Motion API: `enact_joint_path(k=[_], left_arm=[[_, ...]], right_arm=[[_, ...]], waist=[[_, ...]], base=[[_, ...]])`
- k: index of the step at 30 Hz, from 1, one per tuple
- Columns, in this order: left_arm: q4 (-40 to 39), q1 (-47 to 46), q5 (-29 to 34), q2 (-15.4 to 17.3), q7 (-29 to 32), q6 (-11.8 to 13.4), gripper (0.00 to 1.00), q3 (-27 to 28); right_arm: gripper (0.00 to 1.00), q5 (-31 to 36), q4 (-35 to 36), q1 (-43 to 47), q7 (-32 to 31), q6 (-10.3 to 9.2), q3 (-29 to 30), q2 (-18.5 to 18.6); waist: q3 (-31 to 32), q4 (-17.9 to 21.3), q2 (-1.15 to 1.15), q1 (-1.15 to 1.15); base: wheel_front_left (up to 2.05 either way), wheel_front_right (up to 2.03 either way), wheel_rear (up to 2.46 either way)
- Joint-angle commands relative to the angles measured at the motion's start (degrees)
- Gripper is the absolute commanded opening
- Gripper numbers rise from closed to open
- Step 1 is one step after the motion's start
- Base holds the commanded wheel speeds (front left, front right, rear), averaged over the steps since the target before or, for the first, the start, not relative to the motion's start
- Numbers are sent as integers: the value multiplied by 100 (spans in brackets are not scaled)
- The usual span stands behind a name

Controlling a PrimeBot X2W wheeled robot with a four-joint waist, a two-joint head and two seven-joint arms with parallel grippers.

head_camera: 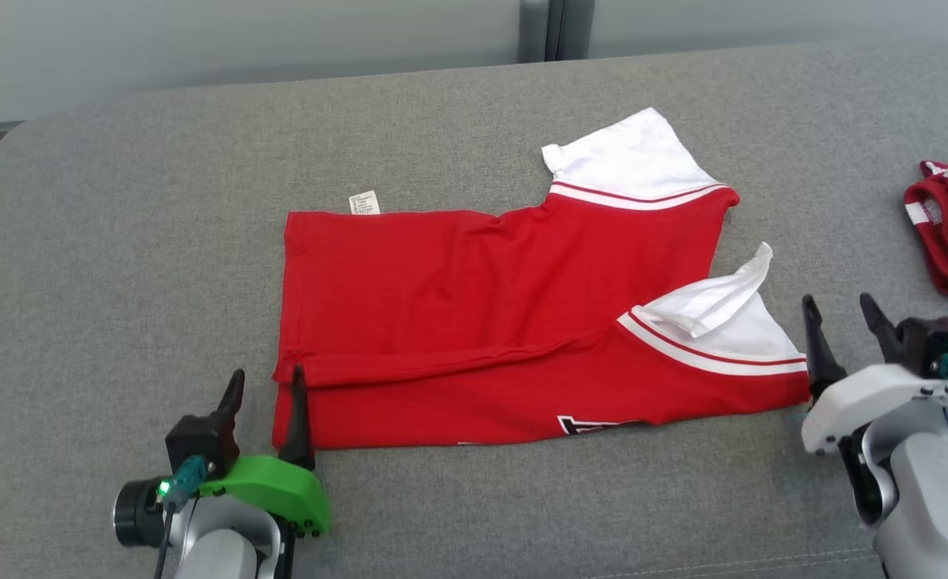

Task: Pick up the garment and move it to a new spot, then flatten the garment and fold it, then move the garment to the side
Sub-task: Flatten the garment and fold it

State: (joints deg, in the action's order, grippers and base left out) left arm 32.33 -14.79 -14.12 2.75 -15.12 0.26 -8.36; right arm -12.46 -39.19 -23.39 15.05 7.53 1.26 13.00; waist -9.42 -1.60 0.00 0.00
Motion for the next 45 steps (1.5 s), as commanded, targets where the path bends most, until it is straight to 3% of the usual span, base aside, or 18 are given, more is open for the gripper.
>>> enact_joint_path(k=[1,8,17,19,20,26,37,38,39,40,45], left_arm=[[-66,160,16,30,0,-9,100,3],[-268,661,-159,31,0,2,100,-1],[-273,542,-60,30,0,-57,100,-35],[-269,533,-81,30,0,-61,100,-40],[-267,532,-103,30,0,-77,100,-48],[-111,492,-244,30,0,-242,100,-80],[411,181,-581,29,0,-392,100,-212],[453,168,-595,29,0,-408,51,-222],[491,145,-616,30,0,-438,8,-237],[543,133,-622,30,0,-451,0,-275],[837,305,-851,30,6,-536,0,-366]], right_arm=[[100,-4,37,173,16,-10,-6,-33],[100,-253,-81,786,16,-10,-259,-103],[100,-395,-554,606,13,-10,-474,-225],[26,-444,-739,568,-2,-9,-596,-226],[0,-466,-799,549,-4,-9,-640,-209],[0,-550,-761,423,-3,-16,-736,62],[0,-653,-381,295,4,-10,-976,46],[0,-661,-365,296,4,-10,-1001,41],[0,-678,-353,300,4,-10,-1026,39],[0,-688,-348,306,4,-10,-1045,41],[0,-765,-406,453,4,-10,-1032,5]], waist=[[56,23,0,0],[106,58,0,0],[2,-150,0,0],[2,-186,0,0],[1,-197,0,0],[-44,-166,0,0],[-186,10,0,0],[-186,26,0,0],[-183,41,0,0],[-176,52,0,0],[33,83,0,0]], base=[[0,0,0],[0,0,0],[0,0,0],[0,0,0],[0,0,0],[0,0,0],[0,0,0],[0,0,0],[0,0,0],[0,0,0],[0,0,0]])
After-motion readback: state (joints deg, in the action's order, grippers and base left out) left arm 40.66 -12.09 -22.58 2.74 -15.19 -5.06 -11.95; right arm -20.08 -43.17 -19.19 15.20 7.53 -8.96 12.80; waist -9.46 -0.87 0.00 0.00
